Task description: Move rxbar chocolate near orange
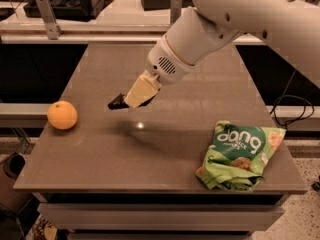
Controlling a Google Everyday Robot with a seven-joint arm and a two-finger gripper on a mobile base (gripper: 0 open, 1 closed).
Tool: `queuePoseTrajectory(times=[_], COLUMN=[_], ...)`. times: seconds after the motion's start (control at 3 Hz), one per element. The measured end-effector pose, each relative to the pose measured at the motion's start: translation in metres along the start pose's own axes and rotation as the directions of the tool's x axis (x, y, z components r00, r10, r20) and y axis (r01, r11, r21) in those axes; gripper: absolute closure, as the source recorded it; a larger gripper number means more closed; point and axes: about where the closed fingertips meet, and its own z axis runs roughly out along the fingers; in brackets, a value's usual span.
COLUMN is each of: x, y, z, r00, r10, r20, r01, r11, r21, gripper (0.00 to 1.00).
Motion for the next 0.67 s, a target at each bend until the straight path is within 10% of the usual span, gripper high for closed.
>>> queuePoseTrajectory(times=[0.67], x=[-0.0018], y=[0.0032], z=[-0.0002], r00=[1.0], r10=[-0.006], r20=[-0.001], r01=[0.006], r11=[1.0], r21=[0.0], gripper=[0.14])
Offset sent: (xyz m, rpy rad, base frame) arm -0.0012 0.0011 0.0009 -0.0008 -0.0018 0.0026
